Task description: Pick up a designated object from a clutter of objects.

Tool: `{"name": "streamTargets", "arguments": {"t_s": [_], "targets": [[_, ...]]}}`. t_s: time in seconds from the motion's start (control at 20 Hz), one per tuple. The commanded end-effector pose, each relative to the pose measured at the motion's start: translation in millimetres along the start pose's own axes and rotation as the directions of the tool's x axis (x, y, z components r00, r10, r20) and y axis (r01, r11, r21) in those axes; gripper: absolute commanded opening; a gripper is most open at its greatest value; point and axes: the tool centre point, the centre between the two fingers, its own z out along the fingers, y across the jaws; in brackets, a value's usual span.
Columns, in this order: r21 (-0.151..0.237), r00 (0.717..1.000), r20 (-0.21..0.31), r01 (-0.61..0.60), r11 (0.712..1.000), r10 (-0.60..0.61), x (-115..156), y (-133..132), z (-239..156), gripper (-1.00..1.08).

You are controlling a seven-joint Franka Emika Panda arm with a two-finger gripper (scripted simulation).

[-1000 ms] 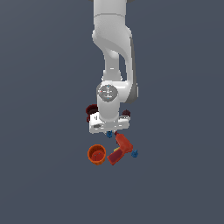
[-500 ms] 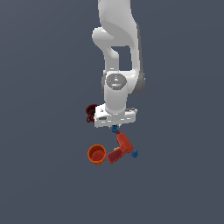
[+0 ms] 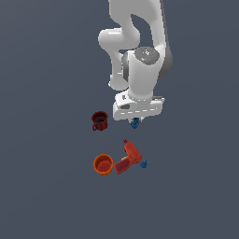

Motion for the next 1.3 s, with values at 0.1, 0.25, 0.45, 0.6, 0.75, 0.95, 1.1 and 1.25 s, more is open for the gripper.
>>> {"name": "streamTargets", "arguments": {"t_s": [0.1, 0.25, 0.45, 0.6, 0.75, 0.95, 1.1, 1.25], "targets": [[-0.001, 1.0, 0.0, 0.0, 1.0, 0.0, -7, -33, -46, -1.0], [-0.002, 1.0, 0.001, -0.001, 1.0, 0.001, -11, -54, -76, -1.0], [-0.001, 1.0, 0.002, -0.001, 1.0, 0.001, -16, -81, -114, -1.0], [-0.001, 1.0, 0.003, -0.001, 1.0, 0.001, -19, -100, -141, -1.0], [0.0, 1.0, 0.003, -0.001, 1.0, 0.001, -21, -117, -164, -1.0], [0.0, 1.0, 0.003, -0.002, 1.0, 0.002, -22, -134, -187, -1.0], [0.001, 1.0, 0.004, -0.002, 1.0, 0.002, -23, -143, -200, -1.0], [0.002, 1.0, 0.004, -0.002, 1.0, 0.002, -23, -149, -208, -1.0]]}}
